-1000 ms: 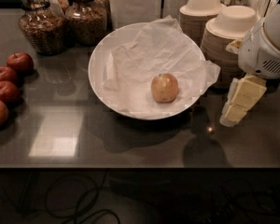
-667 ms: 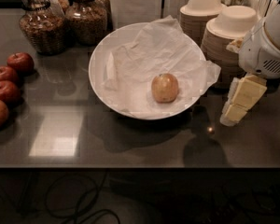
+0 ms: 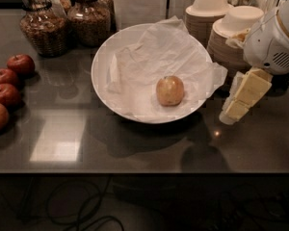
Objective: Pick apple from white bowl
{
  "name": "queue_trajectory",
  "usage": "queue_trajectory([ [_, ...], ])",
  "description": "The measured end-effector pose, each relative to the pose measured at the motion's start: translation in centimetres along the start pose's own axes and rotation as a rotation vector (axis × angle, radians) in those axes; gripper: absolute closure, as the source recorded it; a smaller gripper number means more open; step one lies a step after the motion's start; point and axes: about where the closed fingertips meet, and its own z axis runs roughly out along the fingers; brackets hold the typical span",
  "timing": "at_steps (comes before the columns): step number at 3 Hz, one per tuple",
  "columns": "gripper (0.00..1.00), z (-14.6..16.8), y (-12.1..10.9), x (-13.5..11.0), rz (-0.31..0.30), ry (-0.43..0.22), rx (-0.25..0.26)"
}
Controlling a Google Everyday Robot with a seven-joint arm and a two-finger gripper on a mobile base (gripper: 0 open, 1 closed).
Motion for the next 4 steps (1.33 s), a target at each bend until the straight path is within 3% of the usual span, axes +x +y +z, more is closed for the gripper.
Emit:
queue_trajectory([
  [1,0.16,0.5,0.5,-3.2,-0.042,-0.088,-0.024],
  [2,0.13,1.7,0.6,-5.2,-0.075,-0.121,-0.031],
  [4,0.07,5.4,0.2,-7.1,-0.119,-0.110,-0.038],
])
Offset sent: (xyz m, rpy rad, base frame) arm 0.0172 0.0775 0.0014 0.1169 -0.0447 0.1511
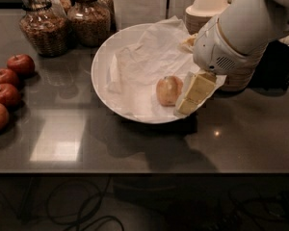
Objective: Pick apple from white bowl
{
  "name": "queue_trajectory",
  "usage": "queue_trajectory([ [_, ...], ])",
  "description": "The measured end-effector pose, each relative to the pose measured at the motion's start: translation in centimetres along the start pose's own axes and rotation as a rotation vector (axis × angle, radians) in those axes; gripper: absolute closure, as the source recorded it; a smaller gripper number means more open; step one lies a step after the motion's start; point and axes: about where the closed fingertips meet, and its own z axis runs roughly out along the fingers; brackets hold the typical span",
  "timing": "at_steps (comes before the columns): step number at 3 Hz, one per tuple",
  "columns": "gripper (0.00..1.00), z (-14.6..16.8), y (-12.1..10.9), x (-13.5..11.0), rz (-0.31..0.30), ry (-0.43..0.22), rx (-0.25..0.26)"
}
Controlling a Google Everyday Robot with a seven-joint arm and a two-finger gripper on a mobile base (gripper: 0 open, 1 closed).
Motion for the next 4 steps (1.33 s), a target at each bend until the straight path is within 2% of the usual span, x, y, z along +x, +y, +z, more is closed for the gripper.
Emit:
queue_trajectory([
  [1,0.19,1.9,-0.9,-0.1,-0.010,0.010,-0.005],
  [2,0.22,2.9,-2.2,0.3,-0.010,0.018,-0.002],
  [4,0.21,4.6,-3.3,1.5,0.010,0.028,-0.010],
])
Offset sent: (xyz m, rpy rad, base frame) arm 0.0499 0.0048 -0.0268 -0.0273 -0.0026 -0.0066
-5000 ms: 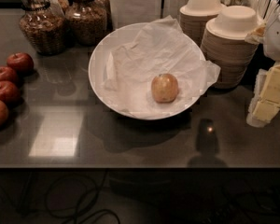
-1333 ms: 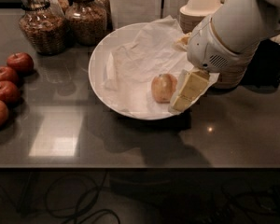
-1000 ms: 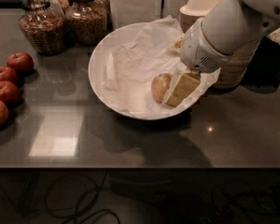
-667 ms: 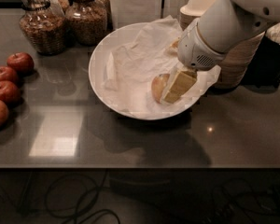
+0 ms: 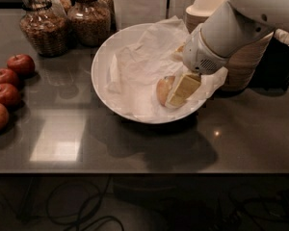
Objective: Pick apple from white bowl
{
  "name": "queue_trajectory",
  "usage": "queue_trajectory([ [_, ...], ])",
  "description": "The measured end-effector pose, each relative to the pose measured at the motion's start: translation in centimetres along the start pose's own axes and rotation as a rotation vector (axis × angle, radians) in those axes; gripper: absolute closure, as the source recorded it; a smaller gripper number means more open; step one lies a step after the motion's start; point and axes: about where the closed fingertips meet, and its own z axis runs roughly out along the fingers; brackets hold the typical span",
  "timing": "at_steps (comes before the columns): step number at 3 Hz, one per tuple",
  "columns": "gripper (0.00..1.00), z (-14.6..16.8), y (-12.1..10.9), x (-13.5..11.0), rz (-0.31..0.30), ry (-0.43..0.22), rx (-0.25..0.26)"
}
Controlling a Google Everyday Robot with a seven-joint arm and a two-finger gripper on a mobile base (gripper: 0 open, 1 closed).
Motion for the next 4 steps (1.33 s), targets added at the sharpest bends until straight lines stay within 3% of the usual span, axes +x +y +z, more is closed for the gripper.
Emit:
queue_trajectory([
  [4,0.21,4.7,-2.0,1.9,0.045,0.006,-0.052],
])
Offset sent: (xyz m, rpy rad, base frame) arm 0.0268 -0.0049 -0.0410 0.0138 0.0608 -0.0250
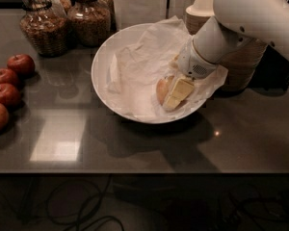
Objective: Pick apple from white bowl
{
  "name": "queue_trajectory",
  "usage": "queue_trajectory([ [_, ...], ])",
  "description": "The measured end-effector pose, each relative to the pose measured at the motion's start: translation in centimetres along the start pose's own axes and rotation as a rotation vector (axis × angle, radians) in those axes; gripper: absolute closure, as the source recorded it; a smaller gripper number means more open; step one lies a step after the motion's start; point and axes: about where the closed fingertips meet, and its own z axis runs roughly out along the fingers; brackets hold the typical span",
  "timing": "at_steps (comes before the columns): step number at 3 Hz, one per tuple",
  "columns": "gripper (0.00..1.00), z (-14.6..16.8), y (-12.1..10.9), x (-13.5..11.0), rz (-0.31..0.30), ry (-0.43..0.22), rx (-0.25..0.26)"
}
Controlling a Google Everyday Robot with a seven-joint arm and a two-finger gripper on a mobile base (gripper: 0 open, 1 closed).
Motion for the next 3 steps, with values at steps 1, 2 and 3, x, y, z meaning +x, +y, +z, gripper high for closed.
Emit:
queue_trajectory([
  [1,0.40,0.66,-0.80,0.52,0.015,0.000,-0.005],
  [2,0.63,0.66,-0.80,0.52,0.015,0.000,-0.005],
  [3,0.87,0.66,-0.80,0.52,0.015,0.000,-0.005],
])
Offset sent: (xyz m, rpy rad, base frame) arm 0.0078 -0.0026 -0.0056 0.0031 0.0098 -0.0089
